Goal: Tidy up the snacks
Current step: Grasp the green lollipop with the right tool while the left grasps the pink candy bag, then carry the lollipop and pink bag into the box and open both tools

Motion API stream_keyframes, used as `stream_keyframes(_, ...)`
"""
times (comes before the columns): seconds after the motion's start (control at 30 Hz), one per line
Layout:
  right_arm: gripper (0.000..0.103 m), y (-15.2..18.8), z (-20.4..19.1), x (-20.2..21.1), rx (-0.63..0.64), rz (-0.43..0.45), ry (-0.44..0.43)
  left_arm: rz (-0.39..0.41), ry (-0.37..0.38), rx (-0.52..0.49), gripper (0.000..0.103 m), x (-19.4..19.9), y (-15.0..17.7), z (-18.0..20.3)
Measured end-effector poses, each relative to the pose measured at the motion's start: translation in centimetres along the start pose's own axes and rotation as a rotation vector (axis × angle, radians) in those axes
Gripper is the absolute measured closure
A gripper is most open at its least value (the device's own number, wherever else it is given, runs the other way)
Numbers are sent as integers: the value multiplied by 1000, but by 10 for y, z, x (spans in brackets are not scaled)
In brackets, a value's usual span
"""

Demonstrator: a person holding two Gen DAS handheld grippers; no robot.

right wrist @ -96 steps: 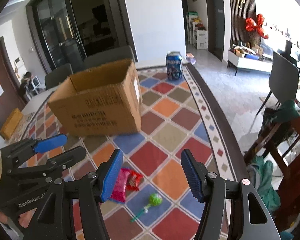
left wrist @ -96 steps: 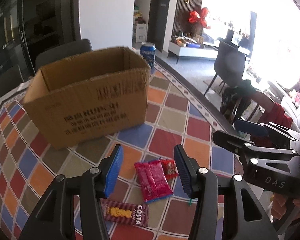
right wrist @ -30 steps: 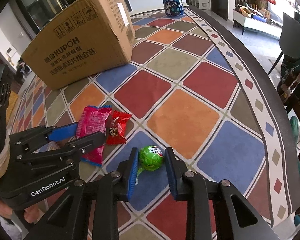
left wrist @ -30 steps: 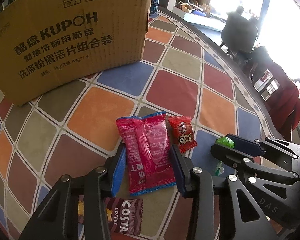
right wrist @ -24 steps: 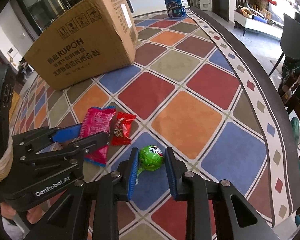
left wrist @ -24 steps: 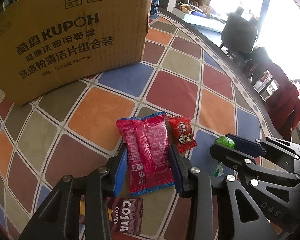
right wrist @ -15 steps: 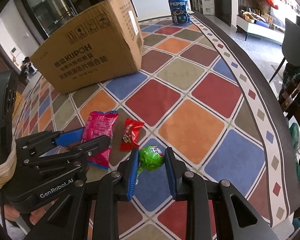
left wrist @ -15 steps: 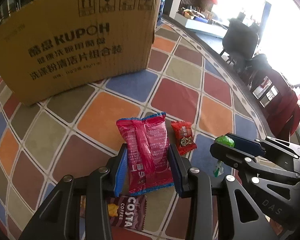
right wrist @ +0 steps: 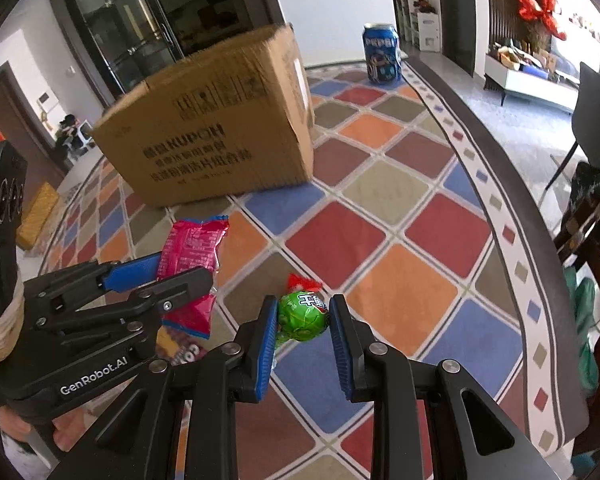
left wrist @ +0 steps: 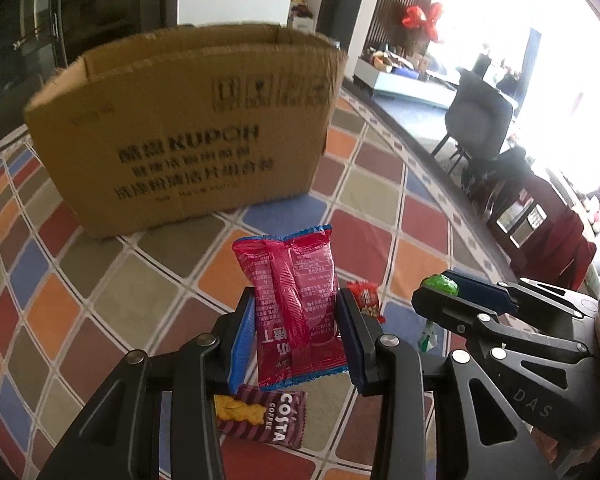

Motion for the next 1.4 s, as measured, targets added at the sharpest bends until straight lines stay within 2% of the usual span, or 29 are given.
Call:
stream_keyframes(0.67,76,-59,-44,46,84,163,-60,193,-42,51,64,76,-34,-34)
stream_keyframes(1.17,76,-118,-72,66,119,260,-71,279,-97,72,64,108,-71,-64)
stream_keyframes(1.4,76,-143,-78,66,111,286,-76,292,-110,81,64,111,-91,-78)
Point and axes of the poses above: each gripper's, at about its wrist camera, not at the fingertips, and x roughly against the way its jaws point, z to its right, y to its underside, the point moved 2 cm from there along -x, roughly the way its jaws point, and after that the axes turned 11 degrees about -z, right-handed, at the moved point
